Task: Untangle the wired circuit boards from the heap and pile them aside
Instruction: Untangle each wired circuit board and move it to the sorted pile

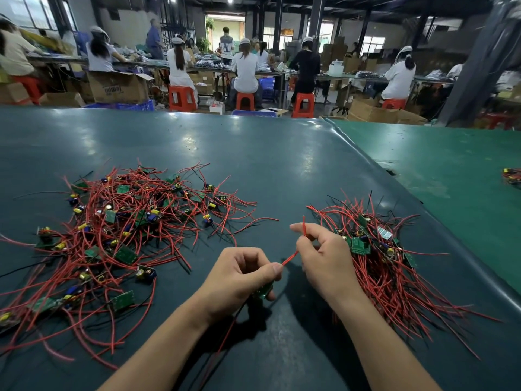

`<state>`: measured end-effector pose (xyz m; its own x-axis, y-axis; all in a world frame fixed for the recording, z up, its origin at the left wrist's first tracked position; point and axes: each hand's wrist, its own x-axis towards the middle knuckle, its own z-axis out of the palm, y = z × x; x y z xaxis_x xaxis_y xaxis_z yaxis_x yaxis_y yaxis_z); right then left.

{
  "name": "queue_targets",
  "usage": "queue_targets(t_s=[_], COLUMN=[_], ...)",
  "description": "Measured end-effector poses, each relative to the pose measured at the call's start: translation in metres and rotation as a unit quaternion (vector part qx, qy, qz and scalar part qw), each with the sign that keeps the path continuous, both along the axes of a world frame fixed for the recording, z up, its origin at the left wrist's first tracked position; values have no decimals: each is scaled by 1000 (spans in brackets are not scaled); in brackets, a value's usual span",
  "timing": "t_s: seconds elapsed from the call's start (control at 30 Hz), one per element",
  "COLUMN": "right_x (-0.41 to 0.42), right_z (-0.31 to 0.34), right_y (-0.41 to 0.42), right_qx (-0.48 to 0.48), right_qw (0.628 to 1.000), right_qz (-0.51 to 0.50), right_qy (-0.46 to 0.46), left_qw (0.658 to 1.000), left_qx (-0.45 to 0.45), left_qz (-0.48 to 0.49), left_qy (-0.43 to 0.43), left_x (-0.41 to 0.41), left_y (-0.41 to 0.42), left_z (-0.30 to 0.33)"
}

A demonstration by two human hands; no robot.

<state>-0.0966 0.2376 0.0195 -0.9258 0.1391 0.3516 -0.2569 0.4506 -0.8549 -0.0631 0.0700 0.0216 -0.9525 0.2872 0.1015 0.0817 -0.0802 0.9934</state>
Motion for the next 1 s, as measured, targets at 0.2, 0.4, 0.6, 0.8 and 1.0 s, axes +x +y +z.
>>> queue_targets(t_s=[0.2, 0.4, 0.6, 0.8, 1.0], right_x=[-1, 3, 6, 19, 10], right_z=[-2, -1, 11, 8, 15], right_y=[0, -1, -3, -12, -2], right_qx=[-62, -77, -287, -201, -308], right_qw=[998, 997, 944, 915, 923], right_qz=[21, 3, 75, 248, 140], right_qy=[-10, 7, -148, -245, -182], left_qw=[1000, 1000, 996, 996, 999], left_qx=[-7, -14, 38, 33, 23], left_qz=[-5, -23, 79, 82, 18], left_qy=[-5, -10, -1, 14, 13], left_x=[1, 2, -4, -4, -3], left_y=[-1, -2, -1, 1, -2], left_z=[2, 2, 0, 0, 0])
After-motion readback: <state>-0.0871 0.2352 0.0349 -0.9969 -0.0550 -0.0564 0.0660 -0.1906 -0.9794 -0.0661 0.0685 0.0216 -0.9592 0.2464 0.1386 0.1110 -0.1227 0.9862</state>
